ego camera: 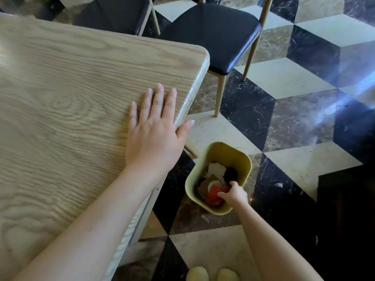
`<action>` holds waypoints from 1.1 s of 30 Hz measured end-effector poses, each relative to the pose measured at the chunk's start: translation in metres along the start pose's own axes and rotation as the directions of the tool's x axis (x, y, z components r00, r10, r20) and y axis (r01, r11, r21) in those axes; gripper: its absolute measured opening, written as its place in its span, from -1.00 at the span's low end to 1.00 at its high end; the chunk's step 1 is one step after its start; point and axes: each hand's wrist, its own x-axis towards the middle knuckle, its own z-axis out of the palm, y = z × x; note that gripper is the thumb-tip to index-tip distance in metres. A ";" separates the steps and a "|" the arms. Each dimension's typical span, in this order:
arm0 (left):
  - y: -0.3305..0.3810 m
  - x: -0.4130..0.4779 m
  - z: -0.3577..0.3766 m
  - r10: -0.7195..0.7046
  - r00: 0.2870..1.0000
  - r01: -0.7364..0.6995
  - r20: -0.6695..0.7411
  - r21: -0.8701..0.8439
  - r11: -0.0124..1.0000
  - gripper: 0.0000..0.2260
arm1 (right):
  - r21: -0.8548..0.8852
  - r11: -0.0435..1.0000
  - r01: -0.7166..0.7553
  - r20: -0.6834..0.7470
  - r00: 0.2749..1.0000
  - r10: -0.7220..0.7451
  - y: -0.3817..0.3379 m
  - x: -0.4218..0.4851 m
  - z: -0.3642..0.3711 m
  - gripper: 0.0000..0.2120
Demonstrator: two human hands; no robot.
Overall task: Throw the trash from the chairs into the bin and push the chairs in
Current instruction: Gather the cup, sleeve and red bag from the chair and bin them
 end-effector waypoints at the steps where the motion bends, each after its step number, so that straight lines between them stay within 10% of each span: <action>1: 0.000 0.001 0.000 0.004 1.000 -0.004 0.005 0.003 1.000 -0.34 | -0.126 0.991 0.054 0.013 0.999 -0.053 0.000 -0.004 -0.005 -0.26; 11: 0.002 -0.002 -0.010 0.005 1.000 -0.005 0.004 -0.122 0.992 -0.43 | -0.466 0.844 0.266 0.255 0.953 -0.160 -0.025 -0.085 -0.060 -0.07; 22: 0.029 -0.111 0.008 0.186 0.977 -0.203 0.105 0.184 0.962 -0.43 | -0.471 0.805 0.361 0.090 0.928 -0.363 0.012 -0.173 -0.030 -0.07; 25: 0.029 -0.188 0.037 0.254 0.902 -0.281 0.350 0.027 0.959 -0.44 | -0.488 0.789 0.372 0.095 0.922 -0.376 0.035 -0.202 -0.014 -0.11; 33: -0.029 -0.353 0.040 0.034 0.504 0.162 0.863 -0.134 0.978 -0.49 | -0.527 0.673 0.520 0.438 0.844 -0.309 0.096 -0.298 0.017 -0.09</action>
